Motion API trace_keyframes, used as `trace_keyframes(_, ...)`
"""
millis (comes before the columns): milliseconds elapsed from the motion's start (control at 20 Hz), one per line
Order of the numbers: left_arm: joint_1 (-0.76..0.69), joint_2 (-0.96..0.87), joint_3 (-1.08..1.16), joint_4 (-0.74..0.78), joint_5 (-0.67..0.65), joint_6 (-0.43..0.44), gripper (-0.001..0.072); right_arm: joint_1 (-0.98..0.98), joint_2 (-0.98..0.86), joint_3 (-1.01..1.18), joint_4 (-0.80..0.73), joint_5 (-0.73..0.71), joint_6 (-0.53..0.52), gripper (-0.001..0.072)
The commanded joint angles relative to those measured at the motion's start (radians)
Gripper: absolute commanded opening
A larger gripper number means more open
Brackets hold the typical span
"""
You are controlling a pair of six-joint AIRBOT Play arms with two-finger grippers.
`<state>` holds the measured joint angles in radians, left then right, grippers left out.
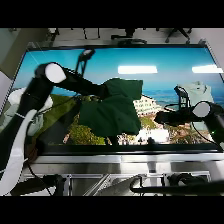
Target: Fold the shirts.
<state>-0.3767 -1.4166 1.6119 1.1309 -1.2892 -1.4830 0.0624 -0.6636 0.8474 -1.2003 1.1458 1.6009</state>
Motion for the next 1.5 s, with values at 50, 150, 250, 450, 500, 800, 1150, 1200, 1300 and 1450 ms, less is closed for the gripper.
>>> trace_keyframes(50, 0.238, 0.075, -0.042, 0.003, -0.223, -0.003, 0.0699, 0.003, -0.040, -0.034, 0.155, 0.013, -0.085, 0.0592)
trace_keyframes(150, 0.335, 0.124, -0.215, 0.002, -0.143, 0.031, 0.0699, 0.008, -0.079, -0.085, 0.312, -0.006, -0.171, 0.0592)
trace_keyframes(250, 0.406, 0.138, -0.394, -0.010, -0.025, 0.054, 0.0700, 0.048, -0.119, -0.142, 0.444, -0.063, -0.239, 0.0591)
trace_keyframes(450, 0.459, 0.047, -0.613, -0.197, 0.165, 0.224, 0.0699, 0.222, -0.233, -0.175, 0.593, -0.228, -0.324, 0.0592)
trace_keyframes(500, 0.457, 0.008, -0.635, -0.254, 0.200, 0.260, 0.0700, 0.261, -0.258, -0.175, 0.613, -0.290, -0.336, 0.0592)
trace_keyframes(800, 0.373, -0.260, -0.505, -0.338, 0.192, 0.316, 0.0698, 0.286, -0.336, -0.166, 0.639, -0.446, -0.344, 0.0589)
trace_keyframes(1150, 0.308, -0.376, -0.363, -0.338, 0.138, 0.316, 0.0011, 0.238, -0.334, -0.157, 0.640, -0.439, -0.381, 0.0024)
trace_keyframes(1200, 0.304, -0.385, -0.347, -0.338, 0.127, 0.316, 0.0015, 0.237, -0.332, -0.157, 0.639, -0.438, -0.388, 0.0024)
trace_keyframes(1300, 0.305, -0.384, -0.319, -0.338, 0.085, 0.316, 0.0012, 0.232, -0.319, -0.157, 0.637, -0.436, -0.398, 0.0023)
trace_keyframes(1450, 0.329, -0.310, -0.306, -0.337, 0.072, 0.316, 0.0011, 0.161, -0.271, -0.150, 0.636, -0.369, -0.399, 0.0023)
